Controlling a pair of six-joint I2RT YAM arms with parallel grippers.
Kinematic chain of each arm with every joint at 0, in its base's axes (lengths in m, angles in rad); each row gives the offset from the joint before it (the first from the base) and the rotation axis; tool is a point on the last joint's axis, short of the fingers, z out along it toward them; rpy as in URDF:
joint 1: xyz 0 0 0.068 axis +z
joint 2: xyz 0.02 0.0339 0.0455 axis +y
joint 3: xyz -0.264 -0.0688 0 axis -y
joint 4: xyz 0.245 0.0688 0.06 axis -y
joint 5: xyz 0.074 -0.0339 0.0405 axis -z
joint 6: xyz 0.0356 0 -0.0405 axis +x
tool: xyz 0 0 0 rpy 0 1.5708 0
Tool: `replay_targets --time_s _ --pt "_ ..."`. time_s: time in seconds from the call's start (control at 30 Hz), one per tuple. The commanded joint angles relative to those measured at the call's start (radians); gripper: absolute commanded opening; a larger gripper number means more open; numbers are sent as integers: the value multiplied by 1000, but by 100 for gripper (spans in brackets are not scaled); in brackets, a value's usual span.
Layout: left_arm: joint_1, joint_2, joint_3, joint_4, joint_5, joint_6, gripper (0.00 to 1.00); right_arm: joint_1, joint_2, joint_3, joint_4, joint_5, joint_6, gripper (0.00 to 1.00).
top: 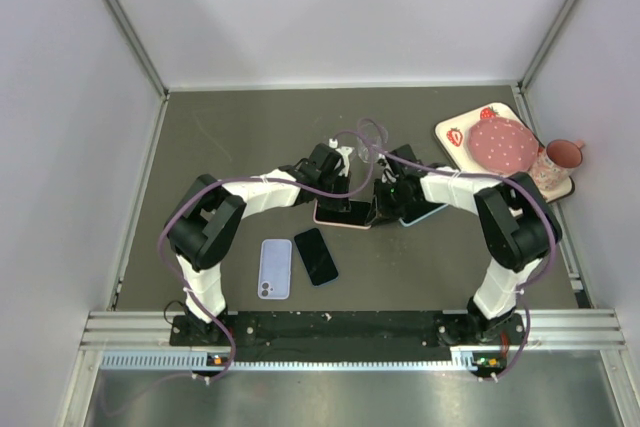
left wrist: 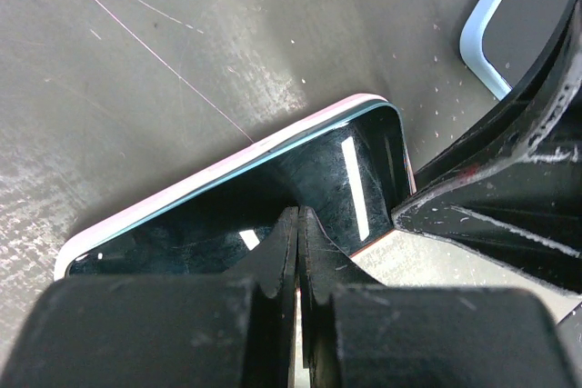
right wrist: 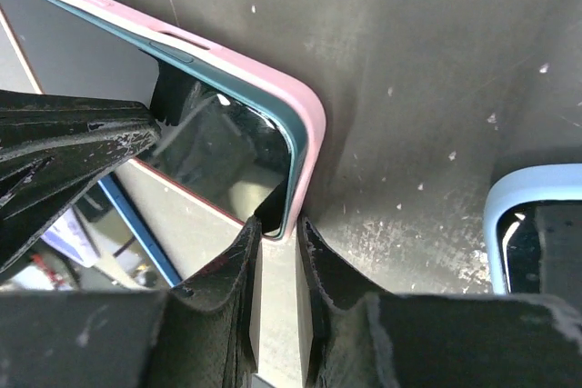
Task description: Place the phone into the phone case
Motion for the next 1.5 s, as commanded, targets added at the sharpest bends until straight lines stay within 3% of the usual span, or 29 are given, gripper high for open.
replay_targets --time_s 0.0,0.3,0.5,0.63,0.73,0.77,0.9,1.07,1.23,1.37,1.47 --pt "0 66 -46 -164 -82 45 0 82 74 -17 -30 348 -93 0" --pt "0 63 -41 -172 -94 49 0 142 19 9 -61 449 -161 0" --pt "0 63 -42 -175 -90 51 0 138 -124 26 -53 376 -141 1" --pt "0 55 -42 -177 -99 52 0 135 -253 42 -33 289 -98 22" --pt "0 48 -45 -177 -99 51 0 119 -299 52 -30 246 -81 44" --pt "0 46 -47 -177 -100 52 0 87 -319 50 -18 220 -72 56" --pt "0 42 -49 -183 -114 52 0 -46 -353 -35 105 -38 5 69" --pt "0 26 -62 -171 -105 49 0 -100 -313 -79 146 -75 31 69" --pt "-2 19 -67 -174 -103 49 0 -102 -215 -66 146 -98 34 64" --pt "-2 14 -72 -175 -108 51 0 -100 -147 -62 165 -103 31 48" --pt "-2 6 -75 -178 -105 54 0 -100 -91 -39 166 -81 23 45"
